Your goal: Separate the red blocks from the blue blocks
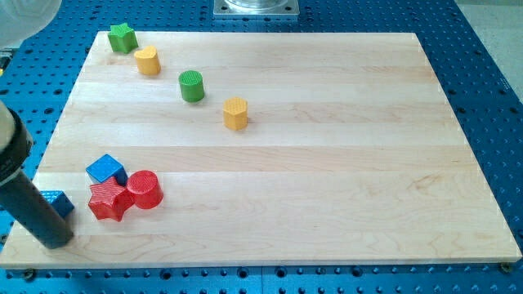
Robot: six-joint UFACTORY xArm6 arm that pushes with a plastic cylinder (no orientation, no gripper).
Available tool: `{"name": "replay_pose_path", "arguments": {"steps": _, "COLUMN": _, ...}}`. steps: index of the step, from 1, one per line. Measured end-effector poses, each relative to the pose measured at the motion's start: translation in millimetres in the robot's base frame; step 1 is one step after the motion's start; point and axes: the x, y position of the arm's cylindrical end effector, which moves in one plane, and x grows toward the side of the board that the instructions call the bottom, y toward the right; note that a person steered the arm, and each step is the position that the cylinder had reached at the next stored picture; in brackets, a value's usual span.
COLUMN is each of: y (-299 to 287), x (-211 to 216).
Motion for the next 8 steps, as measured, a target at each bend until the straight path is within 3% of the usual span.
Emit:
{"name": "replay_pose_path", "arguments": {"steps": 1, "y": 49, "x": -22}}
{"name": "replay_pose_path", "arguments": {"steps": 3, "y": 28, "x": -36}}
{"name": "replay_pose_path", "arguments": {"steps": 4, "y": 80, "x": -50}}
{"name": "replay_pose_path", "arguments": {"steps": 8, "y": 175, "x": -97}}
